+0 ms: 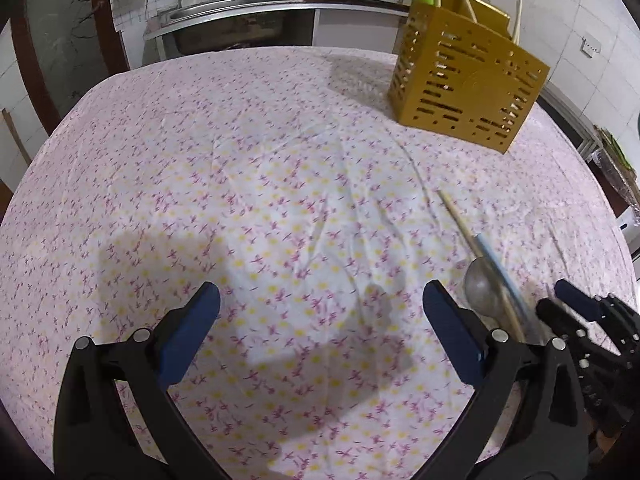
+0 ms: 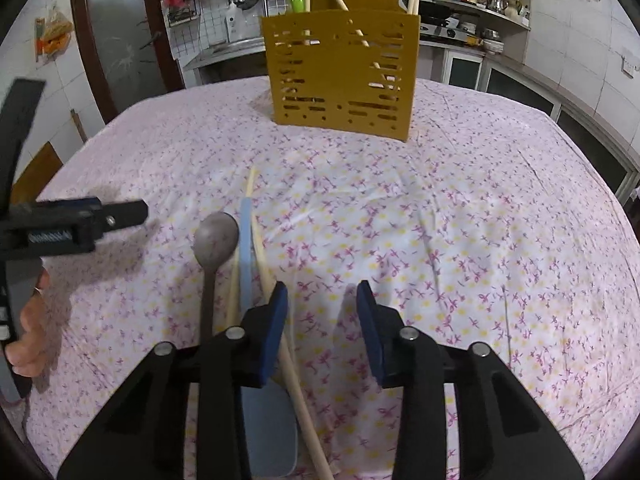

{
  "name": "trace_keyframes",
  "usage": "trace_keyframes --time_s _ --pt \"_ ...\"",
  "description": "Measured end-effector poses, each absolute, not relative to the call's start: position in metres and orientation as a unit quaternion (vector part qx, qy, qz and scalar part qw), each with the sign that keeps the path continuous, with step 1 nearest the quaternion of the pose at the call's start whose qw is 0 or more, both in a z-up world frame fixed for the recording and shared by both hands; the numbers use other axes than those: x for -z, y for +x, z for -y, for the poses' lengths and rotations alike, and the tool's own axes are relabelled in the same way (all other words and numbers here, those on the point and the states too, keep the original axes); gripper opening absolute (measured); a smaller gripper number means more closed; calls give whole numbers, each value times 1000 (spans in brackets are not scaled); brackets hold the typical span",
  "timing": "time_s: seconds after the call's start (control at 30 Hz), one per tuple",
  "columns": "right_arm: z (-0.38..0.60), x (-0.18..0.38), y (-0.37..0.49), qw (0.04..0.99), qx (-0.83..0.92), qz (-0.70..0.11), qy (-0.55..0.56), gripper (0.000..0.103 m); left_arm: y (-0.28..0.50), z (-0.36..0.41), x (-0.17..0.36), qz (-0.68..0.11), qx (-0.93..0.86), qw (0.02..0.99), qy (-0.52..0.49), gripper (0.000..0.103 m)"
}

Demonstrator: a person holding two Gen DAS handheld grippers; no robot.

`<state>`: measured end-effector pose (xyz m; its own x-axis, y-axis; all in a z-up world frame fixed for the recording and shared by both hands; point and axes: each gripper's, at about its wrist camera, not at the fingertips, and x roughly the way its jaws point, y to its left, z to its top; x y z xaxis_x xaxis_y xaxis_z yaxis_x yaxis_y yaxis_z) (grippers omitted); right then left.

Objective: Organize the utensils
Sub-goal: 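Move both open tools back toward the remaining utensils on the cloth, then grasp the metal spoon with the left tool while the right tool grasps a chopstick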

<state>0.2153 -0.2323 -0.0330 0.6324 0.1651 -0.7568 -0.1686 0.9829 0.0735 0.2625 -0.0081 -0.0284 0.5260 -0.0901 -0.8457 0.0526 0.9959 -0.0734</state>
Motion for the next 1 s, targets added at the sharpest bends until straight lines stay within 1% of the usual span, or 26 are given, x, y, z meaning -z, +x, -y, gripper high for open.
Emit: trace_keyframes --time_s 0.17,0.27,0.33,0.43,0.47,0.53,0.57,0.6,0.8,0.83,0.9,0.97,1.0 --pt "223 30 212 900 -106 -423 -19 36 263 5 30 -485 36 873 -19 98" --pt "221 35 216 895 -107 -432 -26 32 262 6 28 -484 40 874 -23 98" --pt "220 36 220 894 -109 -435 -25 32 261 8 27 -483 40 874 -22 98" --pt "218 37 228 892 -107 -438 -24 29 260 10 23 -482 41 875 -22 98" --pt "218 38 231 891 -106 -441 -22 27 260 10 23 -482 41 875 -22 98" --pt "220 38 237 892 -94 -442 -19 18 259 13 22 -483 41 874 -22 98" --pt "224 37 241 891 -89 -446 -11 11 259 16 22 -484 42 874 -22 98" --pt "228 36 242 890 -85 -448 -6 7 258 18 21 -485 45 873 -23 98" --pt "274 29 246 887 -41 -458 30 6 254 43 21 -496 59 866 -20 98" --pt "281 28 246 888 -35 -458 33 6 254 47 23 -500 59 864 -20 97" --pt "297 25 244 889 -24 -454 42 6 256 61 27 -519 65 852 -17 90" --pt "309 22 244 891 -15 -451 46 6 257 73 31 -536 72 841 -18 78" --pt "318 20 243 892 -9 -449 53 6 257 77 33 -541 73 837 -21 73"
